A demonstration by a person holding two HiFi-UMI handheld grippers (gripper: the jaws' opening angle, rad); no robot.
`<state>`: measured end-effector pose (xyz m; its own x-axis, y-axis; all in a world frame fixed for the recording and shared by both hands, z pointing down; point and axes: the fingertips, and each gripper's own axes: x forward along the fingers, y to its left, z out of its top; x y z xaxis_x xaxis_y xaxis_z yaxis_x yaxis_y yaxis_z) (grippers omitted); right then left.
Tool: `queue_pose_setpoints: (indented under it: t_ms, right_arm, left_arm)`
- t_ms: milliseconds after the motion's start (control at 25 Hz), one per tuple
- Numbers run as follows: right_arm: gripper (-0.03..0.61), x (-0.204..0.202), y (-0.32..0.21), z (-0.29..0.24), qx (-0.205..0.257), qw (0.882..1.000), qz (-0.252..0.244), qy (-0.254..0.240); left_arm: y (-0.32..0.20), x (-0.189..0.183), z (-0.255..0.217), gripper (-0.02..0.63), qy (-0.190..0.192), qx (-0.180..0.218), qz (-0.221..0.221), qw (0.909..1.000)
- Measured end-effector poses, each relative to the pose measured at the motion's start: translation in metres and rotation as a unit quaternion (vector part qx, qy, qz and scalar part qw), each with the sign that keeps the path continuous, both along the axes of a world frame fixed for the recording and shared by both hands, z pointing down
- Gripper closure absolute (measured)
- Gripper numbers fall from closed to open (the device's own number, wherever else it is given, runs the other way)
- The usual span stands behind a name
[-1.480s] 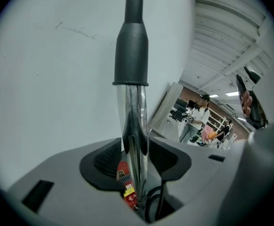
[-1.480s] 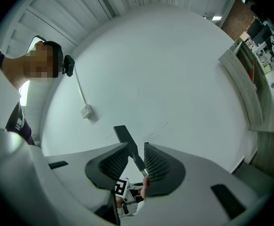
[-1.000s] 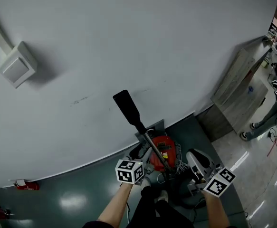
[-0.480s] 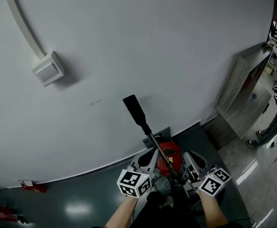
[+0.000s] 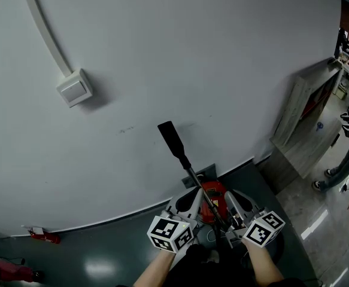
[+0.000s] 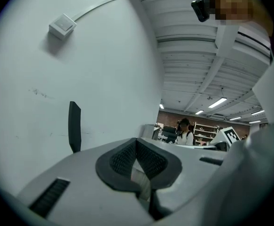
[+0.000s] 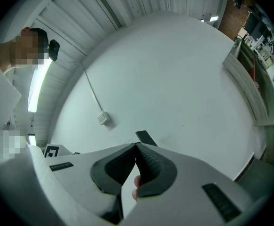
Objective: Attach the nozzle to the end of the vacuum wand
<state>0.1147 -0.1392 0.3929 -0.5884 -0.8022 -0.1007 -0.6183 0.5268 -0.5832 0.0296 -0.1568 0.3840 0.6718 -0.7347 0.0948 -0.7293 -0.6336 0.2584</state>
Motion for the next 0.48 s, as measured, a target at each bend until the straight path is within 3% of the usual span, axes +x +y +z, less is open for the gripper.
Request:
queue_pose_setpoints:
  t_ms: [480]
  right_arm:
    - [0.561,-0.012,0.003,-0.001,0.004,1.0,-0.015,0.001]
  left_arm:
    - [0.005,-0.015,-0.002,0.609,0.01,-0.003,-0.019,0.9998]
